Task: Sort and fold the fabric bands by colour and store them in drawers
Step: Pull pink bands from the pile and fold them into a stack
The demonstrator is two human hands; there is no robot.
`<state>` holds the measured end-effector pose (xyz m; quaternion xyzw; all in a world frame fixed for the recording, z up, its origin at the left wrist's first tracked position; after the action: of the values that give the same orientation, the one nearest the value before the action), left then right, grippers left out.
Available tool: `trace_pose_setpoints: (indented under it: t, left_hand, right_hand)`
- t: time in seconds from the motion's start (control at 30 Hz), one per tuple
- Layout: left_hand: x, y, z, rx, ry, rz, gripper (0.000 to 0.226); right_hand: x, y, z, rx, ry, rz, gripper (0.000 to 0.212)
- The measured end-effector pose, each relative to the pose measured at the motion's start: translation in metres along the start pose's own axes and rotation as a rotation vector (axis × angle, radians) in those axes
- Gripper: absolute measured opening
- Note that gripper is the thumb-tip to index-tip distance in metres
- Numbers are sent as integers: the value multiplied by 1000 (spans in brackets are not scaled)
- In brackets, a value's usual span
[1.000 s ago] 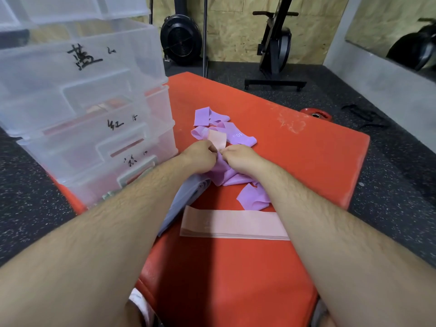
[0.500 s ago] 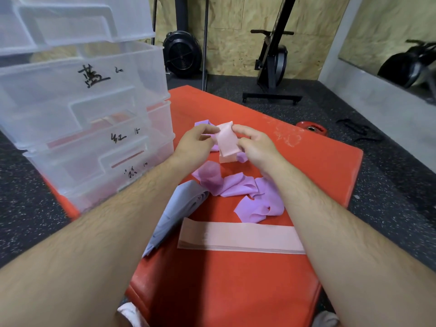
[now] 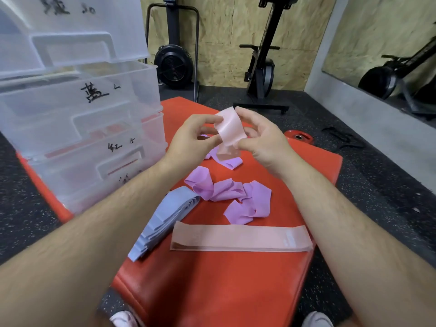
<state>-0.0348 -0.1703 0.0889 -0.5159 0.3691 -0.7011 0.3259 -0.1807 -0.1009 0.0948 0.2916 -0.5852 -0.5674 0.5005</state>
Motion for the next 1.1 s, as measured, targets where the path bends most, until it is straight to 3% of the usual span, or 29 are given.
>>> trace_pose_setpoints:
  t: [0.1,0.2,0.27,0.37,0.47,0.73,0.93,1.0,1.1]
  left_hand:
    - [-16,-20,8,87,-18,-34,21]
    - [-37,-41,11,126,28,-35,7]
    - [-51,-57,12,62,80,3,11]
    - [-73,-85,10,-74,174,10,24]
    - [-91,-86,7,-53,257,38,31]
    - [-119,-62,10,65,318,76,5]
    - [-131,-54,3,106,350,95,11]
    - [-132,-51,2,125,343,99,14]
    - [-131,-44,3,137,319,127,20]
  right_hand:
    - [-23,12,4,-52,37,90,62]
    - [-45,27,10,-143,19,171,23]
    - [-57,45,19,-184,-41,223,12]
    - [-76,68,29,-192,-93,255,22]
    - [-92,69,27,-265,-32,242,27]
    - [-126,18,7,-518,218,107,25]
    - [-130,-1,-2,-386,272,4,19]
    - [-129,-1,-9,-432,292,48,10]
    - [-126,-3,-14,-505,288,80,17]
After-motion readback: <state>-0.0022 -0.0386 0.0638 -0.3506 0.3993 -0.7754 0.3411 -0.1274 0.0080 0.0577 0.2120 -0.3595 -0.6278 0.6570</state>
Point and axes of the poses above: each hand's wrist, its own x-axis towards the middle knuckle, its own z-axis out of the back of the hand, y = z × x, the point moved 9 cm from there along x, towards the middle knuckle, and after that the axes turned 9 degrees about -y, right-handed, at the moved point
